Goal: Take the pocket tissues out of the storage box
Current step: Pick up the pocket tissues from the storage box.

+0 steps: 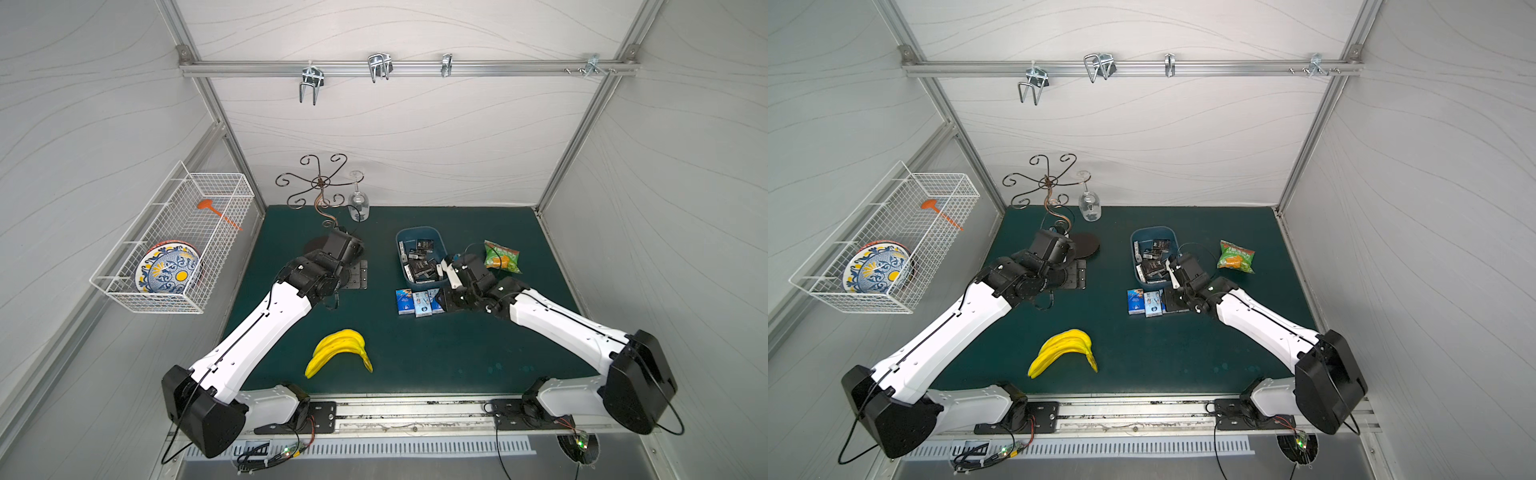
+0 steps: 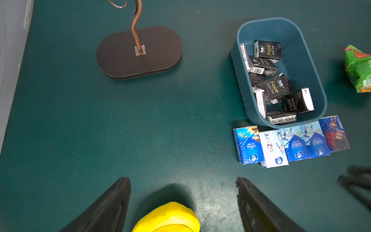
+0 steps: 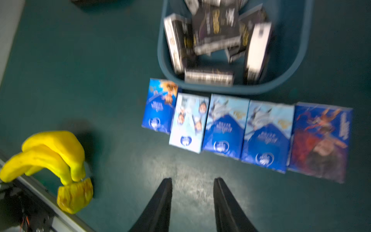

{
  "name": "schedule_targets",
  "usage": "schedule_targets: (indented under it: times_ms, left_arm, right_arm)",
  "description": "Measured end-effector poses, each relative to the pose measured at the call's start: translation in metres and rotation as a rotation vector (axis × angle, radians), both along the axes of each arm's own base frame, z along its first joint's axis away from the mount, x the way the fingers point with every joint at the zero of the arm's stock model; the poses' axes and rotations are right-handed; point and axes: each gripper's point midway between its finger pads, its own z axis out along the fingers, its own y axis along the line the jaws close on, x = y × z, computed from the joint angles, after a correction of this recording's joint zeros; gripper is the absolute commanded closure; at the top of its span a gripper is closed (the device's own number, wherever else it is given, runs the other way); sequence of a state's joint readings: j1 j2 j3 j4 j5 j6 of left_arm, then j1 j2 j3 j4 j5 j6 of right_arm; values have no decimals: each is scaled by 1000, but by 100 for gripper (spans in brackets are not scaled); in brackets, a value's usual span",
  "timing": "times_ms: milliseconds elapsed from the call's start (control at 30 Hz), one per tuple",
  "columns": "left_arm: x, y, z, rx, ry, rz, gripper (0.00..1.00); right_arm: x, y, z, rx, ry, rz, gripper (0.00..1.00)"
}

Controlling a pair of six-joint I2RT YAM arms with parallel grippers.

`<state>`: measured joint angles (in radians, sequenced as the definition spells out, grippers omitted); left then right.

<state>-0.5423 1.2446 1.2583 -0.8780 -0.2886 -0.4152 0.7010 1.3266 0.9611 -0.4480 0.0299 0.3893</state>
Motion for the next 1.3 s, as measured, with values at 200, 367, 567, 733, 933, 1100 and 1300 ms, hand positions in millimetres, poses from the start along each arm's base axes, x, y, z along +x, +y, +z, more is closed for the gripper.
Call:
schedule_targets:
  times_ms: [200, 367, 567, 733, 933, 1100, 1300]
  left_arm:
    - [0, 0, 1, -2, -2, 0, 13]
    - [0, 0, 0, 1, 0, -1, 13]
    - [0, 0, -1, 2, 3, -1, 13]
    - [0, 0, -1, 3, 3, -1, 13]
    - [0, 0, -1, 5, 2, -4, 13]
    - [1, 0, -1, 8, 1, -9, 13]
    - [1, -1, -2, 9, 2, -10, 13]
  right_arm:
    - [66, 7, 50, -35, -140, -44, 53]
    - [93, 9, 10, -178, -91, -34, 52]
    - [102, 4, -31, -311, -38, -19, 52]
    - [112, 4, -44, -358, -32, -18, 52]
    - [119, -3, -66, -397, -1, -27, 54]
    - [125, -10, -78, -417, 17, -36, 72]
    - [126, -10, -75, -418, 5, -35, 83]
